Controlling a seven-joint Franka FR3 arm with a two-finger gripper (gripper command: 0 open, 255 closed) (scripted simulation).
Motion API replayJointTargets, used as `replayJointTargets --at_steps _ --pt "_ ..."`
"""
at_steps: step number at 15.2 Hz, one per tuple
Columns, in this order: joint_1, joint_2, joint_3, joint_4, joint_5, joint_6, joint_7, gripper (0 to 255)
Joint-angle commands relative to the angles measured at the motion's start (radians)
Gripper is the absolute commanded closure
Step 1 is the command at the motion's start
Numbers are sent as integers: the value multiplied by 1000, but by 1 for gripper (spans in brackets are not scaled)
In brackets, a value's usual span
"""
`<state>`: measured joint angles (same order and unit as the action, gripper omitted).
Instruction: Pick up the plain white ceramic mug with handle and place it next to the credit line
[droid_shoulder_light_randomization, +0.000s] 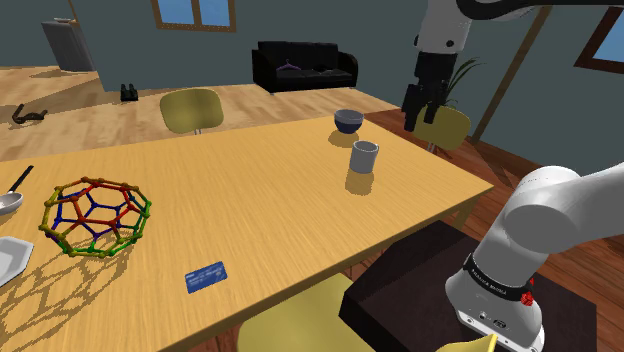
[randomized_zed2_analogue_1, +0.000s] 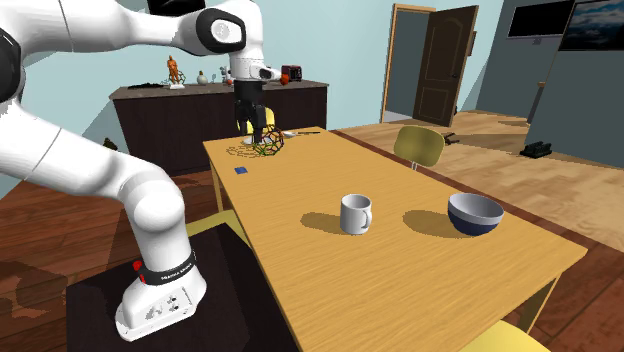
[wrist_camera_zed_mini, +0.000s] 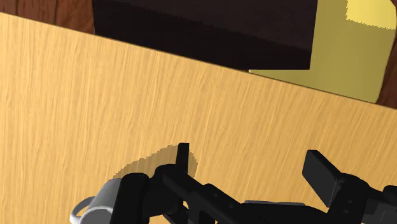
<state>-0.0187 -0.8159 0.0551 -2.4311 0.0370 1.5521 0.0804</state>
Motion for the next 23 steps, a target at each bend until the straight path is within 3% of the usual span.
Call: replayJointTargets --at_steps 1,12,23 --pt "0 0 0 0 0 0 0 0" --pt "-43 297 -117 -22 -77 355 -163 0" --pt "-63 694 -211 134 -60 631 -329 0"
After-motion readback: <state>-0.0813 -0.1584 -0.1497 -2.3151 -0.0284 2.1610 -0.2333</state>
